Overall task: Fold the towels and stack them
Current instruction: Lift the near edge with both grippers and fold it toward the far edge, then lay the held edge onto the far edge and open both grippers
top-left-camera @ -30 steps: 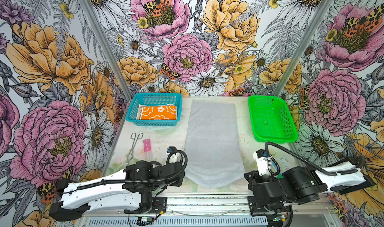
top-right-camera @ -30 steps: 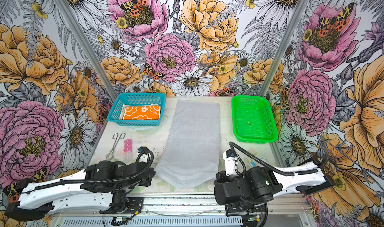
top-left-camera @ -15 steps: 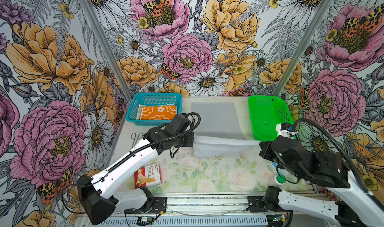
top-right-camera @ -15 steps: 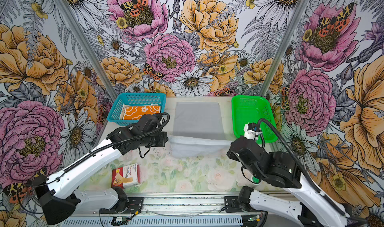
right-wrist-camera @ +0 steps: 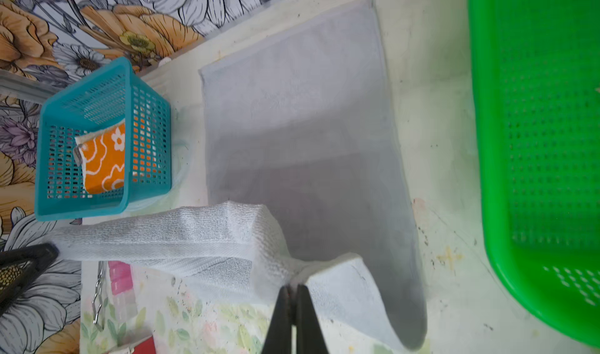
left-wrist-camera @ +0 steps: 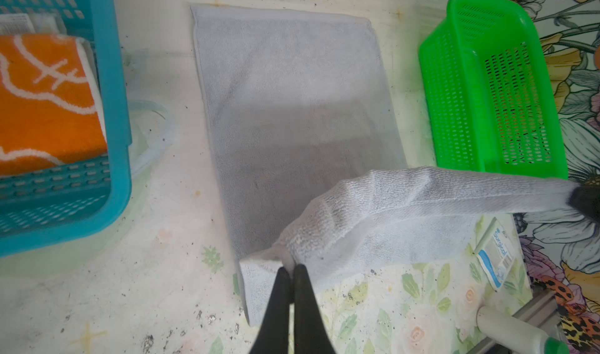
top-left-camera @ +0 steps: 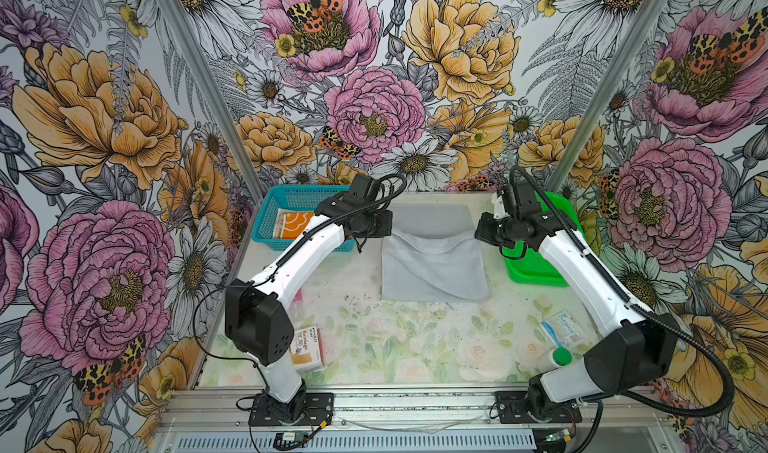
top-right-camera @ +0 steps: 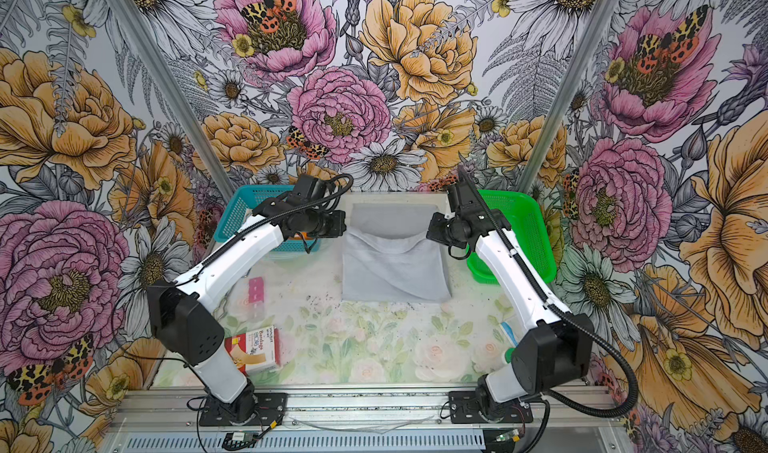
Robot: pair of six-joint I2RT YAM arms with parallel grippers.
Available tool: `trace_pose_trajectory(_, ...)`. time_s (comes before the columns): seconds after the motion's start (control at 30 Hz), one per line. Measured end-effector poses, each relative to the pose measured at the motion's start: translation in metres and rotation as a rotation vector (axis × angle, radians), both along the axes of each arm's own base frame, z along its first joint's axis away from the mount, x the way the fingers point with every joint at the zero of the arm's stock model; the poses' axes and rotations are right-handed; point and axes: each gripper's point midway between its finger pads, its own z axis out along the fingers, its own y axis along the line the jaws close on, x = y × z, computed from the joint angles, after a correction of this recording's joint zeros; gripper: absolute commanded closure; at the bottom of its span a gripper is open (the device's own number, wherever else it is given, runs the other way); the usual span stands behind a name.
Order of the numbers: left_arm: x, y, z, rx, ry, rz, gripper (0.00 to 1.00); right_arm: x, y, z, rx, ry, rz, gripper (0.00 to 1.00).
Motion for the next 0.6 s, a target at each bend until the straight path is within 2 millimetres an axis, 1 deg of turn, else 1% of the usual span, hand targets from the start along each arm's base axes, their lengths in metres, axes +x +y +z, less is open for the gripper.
trace_pose_trajectory(0.13,0.043,-0.005,-0.021,0.000,0.017,0.012,1.00,0.041,-0.016,-0.005,0.018,-0.016,0.006,1.00)
trace_pose_trajectory(0.23,0.071,-0.004,-0.037,0.004,0.027,0.024,1.00,0.075,-0.021,-0.013,0.043,-0.020,0.023,1.00)
trace_pose_trajectory(0.3,0.088,-0.002,-0.044,0.004,0.027,0.036,1.00,0.098,-0.024,-0.025,0.047,-0.018,0.034,1.00)
trace_pose_trajectory(0.33,0.098,-0.001,-0.046,0.001,0.026,0.042,1.00,0.111,-0.025,-0.034,0.048,-0.016,0.040,1.00)
trace_pose_trajectory(0.4,0.113,0.001,-0.051,-0.007,0.025,0.050,1.00,0.127,-0.023,-0.052,0.048,0.000,0.054,1.00)
trace_pose_trajectory(0.47,0.130,0.002,-0.055,-0.014,0.019,0.056,1.00,0.141,-0.021,-0.072,0.050,0.021,0.061,1.00)
trace_pose_trajectory(0.53,0.147,0.000,-0.060,-0.022,0.011,0.057,1.00,0.151,-0.019,-0.086,0.052,0.037,0.066,1.00)
trace_pose_trajectory(0.6,0.160,-0.002,-0.068,-0.023,0.008,0.054,1.00,0.158,-0.019,-0.096,0.051,0.046,0.065,1.00)
